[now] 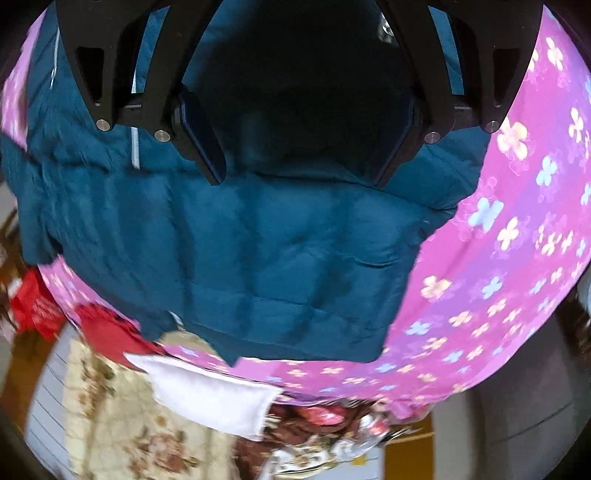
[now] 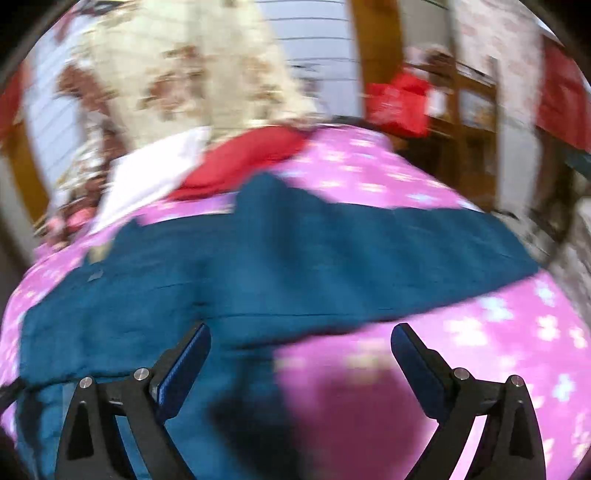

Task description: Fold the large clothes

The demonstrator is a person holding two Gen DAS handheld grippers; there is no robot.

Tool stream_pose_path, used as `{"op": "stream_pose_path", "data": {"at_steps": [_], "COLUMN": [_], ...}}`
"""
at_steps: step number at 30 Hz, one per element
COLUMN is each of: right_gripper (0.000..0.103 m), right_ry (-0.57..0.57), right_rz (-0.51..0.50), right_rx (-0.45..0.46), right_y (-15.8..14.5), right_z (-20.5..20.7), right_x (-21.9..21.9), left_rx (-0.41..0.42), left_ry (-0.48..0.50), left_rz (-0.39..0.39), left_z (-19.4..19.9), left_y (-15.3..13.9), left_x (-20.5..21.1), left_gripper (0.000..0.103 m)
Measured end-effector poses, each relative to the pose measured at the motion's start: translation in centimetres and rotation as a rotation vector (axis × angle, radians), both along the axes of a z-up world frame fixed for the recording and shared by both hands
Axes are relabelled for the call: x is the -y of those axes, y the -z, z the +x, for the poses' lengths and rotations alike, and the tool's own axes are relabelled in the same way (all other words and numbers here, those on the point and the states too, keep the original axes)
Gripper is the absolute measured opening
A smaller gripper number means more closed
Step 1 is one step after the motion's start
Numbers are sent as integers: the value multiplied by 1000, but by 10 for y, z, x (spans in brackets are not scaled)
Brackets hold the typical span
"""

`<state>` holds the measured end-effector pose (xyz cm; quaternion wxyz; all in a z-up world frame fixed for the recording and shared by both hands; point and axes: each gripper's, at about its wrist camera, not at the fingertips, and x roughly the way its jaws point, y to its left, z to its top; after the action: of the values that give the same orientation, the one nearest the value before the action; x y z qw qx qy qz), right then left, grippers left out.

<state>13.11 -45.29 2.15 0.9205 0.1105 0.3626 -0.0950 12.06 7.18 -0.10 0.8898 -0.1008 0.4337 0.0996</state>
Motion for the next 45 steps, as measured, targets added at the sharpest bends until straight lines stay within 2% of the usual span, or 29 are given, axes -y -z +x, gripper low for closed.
{"op": "stream_pose_path", "data": {"at_steps": [6,8,9,11,12,14,15,16,17,19,21,22,24,25,26,29,35,40,45], "right_gripper": [97,85,83,82,82,87,90,97,97,97,94,89,57,21,8,7,7,7,7], "right_ry": [277,336,344,341,334,328,318,294,263,170,148,138,80,44,40,59,112,-34,-222], "right_rz": [27,106,131,100,140,117,83,23,-32,-50,-56,-58,-73,-76,-101,-225,-337,-340,-282], "right_rx": [-54,-95,-109,-66,-74,-85,-112,-170,-217,-225,-219,-211,-179,-168,-174,-96,28,156,203], "right_y": [25,42,47,42,44,43,45,49,54,56,57,56,52,50,49,31,-23,-60,-52], "right_z": [-3,-5,-3,0,6,21,30,42,53,67,65,62,57,55,53,39,16,11,19], "right_x": [170,220,233,247,254,251,247,240,231,212,205,202,192,186,180,161,118,21,-98], "left_rx": [54,59,56,44,41,38,35,28,22,14,11,9,6,6,5,9,17,10,-4], "left_ry": [65,71,77,95,96,92,88,84,82,76,71,71,69,66,63,53,25,-7,-78], "left_rz": [112,143,145,141,140,145,148,151,148,137,132,128,120,118,113,101,103,125,178], "left_z": [-1,0,2,4,5,7,7,8,9,10,10,9,9,9,9,8,8,9,12], "left_y": [-12,-13,-12,-9,-8,-6,-5,-3,-1,1,1,2,2,1,1,-1,-5,-8,-9], "left_x": [26,29,29,30,31,31,32,31,31,29,28,28,26,26,25,21,14,4,-18], "left_gripper": [80,80,80,80,80,80,80,80,80,80,80,80,80,80,80,80,80,80,80]}}
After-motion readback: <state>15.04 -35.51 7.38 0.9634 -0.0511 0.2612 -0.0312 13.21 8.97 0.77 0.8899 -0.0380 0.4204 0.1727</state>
